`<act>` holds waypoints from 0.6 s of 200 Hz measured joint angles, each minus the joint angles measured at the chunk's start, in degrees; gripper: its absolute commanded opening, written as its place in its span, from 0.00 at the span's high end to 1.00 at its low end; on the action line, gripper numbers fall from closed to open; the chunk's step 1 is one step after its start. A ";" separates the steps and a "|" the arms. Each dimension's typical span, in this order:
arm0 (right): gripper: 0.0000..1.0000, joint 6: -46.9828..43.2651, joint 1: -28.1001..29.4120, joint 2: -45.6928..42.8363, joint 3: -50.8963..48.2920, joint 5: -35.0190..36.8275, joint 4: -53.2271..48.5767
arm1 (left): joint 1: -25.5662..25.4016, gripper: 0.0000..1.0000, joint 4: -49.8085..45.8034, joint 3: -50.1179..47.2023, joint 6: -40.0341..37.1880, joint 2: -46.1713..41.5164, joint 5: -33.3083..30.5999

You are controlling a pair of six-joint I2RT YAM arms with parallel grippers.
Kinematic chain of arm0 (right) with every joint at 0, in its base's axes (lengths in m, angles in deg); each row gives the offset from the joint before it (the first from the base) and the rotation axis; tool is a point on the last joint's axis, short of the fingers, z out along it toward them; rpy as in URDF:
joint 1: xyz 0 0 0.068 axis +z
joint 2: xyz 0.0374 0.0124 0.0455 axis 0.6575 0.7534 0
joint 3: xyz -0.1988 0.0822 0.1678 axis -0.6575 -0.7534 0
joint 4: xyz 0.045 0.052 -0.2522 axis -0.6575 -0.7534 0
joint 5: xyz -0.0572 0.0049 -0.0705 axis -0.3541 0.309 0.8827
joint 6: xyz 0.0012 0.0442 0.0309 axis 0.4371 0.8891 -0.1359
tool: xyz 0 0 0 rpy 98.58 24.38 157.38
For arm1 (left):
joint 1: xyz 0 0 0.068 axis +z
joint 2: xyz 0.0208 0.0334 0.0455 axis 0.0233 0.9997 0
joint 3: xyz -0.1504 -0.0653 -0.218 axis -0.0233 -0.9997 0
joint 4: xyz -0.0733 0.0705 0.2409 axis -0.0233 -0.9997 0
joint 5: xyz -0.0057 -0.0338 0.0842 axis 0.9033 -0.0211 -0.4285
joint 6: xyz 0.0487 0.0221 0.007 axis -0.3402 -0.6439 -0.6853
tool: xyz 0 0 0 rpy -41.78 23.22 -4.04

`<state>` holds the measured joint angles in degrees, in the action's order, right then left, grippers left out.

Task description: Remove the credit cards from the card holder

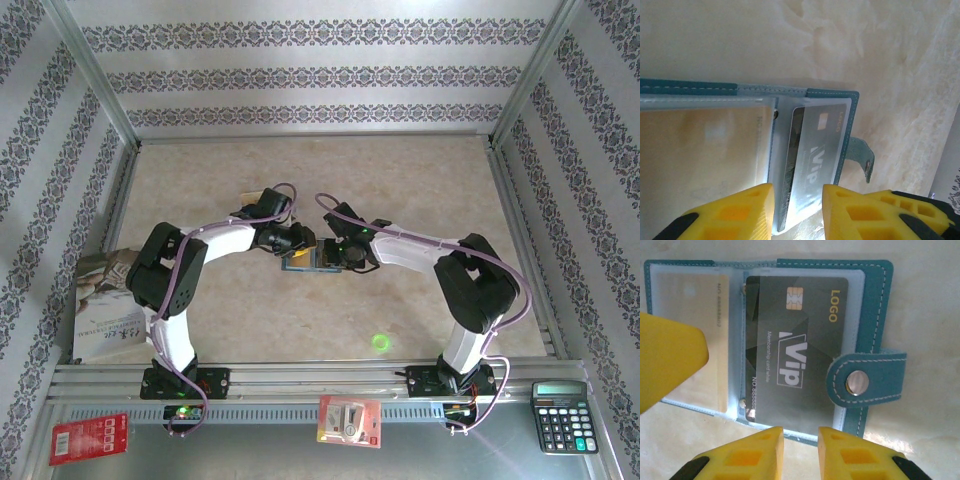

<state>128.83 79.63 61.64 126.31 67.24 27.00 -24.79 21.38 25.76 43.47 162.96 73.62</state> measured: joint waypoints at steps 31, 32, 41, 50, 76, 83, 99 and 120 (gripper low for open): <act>0.75 0.02 0.00 1.07 0.42 0.81 -0.09 | -0.24 0.70 -0.15 1.22 -0.42 1.05 0.04; 0.75 0.02 0.00 1.09 0.44 0.81 -0.11 | -0.24 0.70 -0.15 1.22 -0.42 1.09 0.02; 0.76 0.02 -0.02 1.33 0.68 1.05 -0.22 | -0.28 0.71 -0.22 1.27 -0.50 1.20 0.04; 0.76 0.00 -0.04 1.55 0.92 1.25 -0.22 | -0.39 0.74 -0.22 1.29 -0.66 1.36 0.04; 0.76 0.00 -0.17 2.25 1.31 1.90 -0.22 | -0.44 0.79 -0.63 1.33 -1.40 2.19 0.28; 0.76 0.00 -0.20 2.56 1.36 1.99 -0.15 | -0.44 0.80 -0.74 1.33 -1.53 2.43 0.35; 0.76 0.00 -0.52 3.37 1.44 2.08 -0.17 | -0.44 0.81 -1.05 1.31 -1.75 2.86 0.48; 0.78 -0.02 -0.57 4.59 1.73 2.03 -0.24 | -0.44 0.81 -1.40 1.31 -2.23 2.93 0.46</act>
<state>128.81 79.07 66.23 128.04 69.27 26.76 -25.23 19.98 27.07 41.24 165.89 74.08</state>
